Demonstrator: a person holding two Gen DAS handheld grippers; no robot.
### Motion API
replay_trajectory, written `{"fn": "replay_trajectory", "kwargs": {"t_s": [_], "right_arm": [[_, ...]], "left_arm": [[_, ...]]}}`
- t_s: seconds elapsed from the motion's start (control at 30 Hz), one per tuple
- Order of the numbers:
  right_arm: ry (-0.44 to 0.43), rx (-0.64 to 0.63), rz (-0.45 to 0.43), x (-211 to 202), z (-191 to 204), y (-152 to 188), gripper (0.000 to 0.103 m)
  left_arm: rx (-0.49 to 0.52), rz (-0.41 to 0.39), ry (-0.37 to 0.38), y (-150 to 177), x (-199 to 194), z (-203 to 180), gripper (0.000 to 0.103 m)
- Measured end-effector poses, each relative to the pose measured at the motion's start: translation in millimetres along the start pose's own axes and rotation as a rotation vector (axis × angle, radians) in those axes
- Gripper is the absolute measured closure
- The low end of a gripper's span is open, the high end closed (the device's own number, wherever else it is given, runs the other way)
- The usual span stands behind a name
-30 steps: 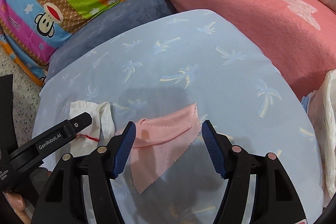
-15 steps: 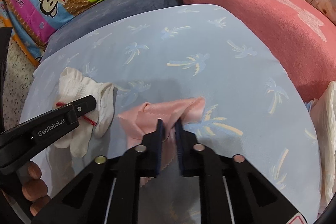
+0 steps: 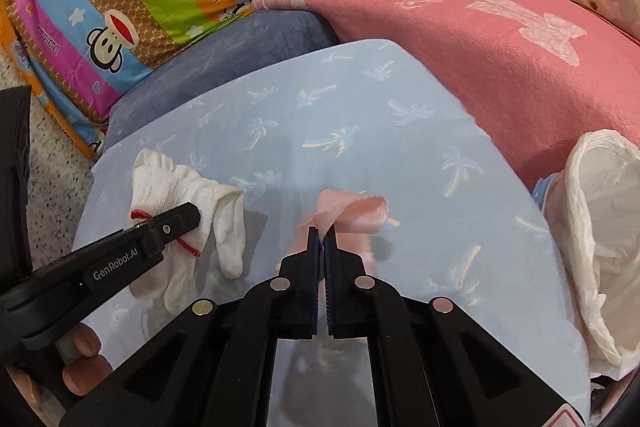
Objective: Collect trash
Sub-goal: 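Grasp the white glove with the left tool while the right tool grasps the pink cloth, then carry the white glove with the left tool while the right tool carries the pink cloth to the bin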
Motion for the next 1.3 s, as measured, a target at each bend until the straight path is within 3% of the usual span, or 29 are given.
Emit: {"fn": "replay_trajectory", "kwargs": {"t_s": [0.33,0.67,1.03,1.3], "right_arm": [[0.03,0.062,-0.16,-91.7,-46.2,-25.9,0.1],[0.099,0.16,-0.267,-166.5,-125.9,-21.7,0.1],[0.19,0.276,-0.325,-217.8,-217.8,1.6,0.1],[0.231,0.325,-0.334,-232.2,-260.8,17.3,0.1]], "left_arm": [[0.108,-0.068,0.063,10.2,-44.1,-71.3,0.088],[0.24,-0.098,0.141,27.4,-68.5,-150.6,0.088],[0.371,-0.074,0.219,56.6,-71.6,-232.7,0.088],[0.446,-0.029,0.267,80.7,-64.1,-276.3,0.087]]}}
Point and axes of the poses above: each gripper's, at about its wrist camera, not at the fingertips, and x roughly the way its jaws point, z to its left, y to its underside, the point moved 9 cm from there along x, roughly the way its jaws point, and after that the axes turned 10 degrees about -x, right-handed, at the moved point
